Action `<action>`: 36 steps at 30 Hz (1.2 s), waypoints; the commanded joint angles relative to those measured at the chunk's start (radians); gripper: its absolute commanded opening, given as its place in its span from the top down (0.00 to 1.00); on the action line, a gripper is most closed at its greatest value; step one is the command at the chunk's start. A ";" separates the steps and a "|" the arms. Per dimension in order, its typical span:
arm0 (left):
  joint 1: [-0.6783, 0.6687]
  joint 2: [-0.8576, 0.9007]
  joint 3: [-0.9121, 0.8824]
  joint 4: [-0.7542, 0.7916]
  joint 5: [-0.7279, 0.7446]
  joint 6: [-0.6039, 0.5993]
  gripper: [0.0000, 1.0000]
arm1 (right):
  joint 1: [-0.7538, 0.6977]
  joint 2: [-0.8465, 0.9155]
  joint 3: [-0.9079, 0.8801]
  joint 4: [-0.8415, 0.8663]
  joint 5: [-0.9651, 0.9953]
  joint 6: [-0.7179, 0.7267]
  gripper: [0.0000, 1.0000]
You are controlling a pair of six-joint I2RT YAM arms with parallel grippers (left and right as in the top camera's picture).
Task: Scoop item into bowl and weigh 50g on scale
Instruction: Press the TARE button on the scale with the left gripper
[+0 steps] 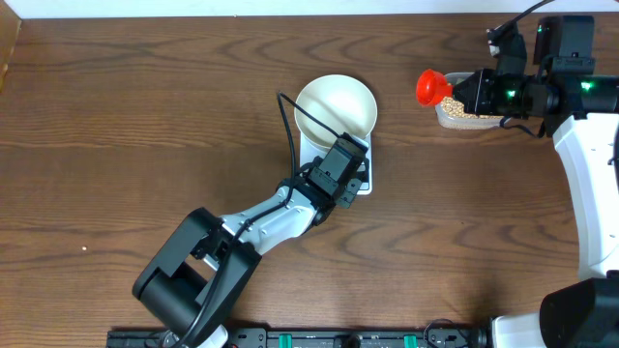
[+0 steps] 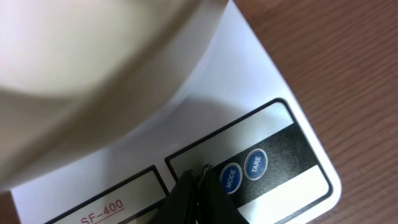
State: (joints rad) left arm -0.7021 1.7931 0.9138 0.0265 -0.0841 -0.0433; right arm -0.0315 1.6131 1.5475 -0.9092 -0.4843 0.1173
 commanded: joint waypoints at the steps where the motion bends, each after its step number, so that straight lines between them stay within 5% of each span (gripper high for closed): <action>1: -0.002 -0.083 -0.010 0.008 0.005 0.025 0.93 | 0.000 -0.001 -0.007 -0.007 0.023 -0.023 0.99; 36: 0.018 0.027 -0.010 0.002 0.021 0.024 0.93 | 0.000 -0.001 -0.007 -0.026 0.023 -0.029 0.99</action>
State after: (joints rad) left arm -0.6914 1.7988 0.9092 0.0322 -0.0582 -0.0254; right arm -0.0315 1.6131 1.5475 -0.9318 -0.4618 0.1051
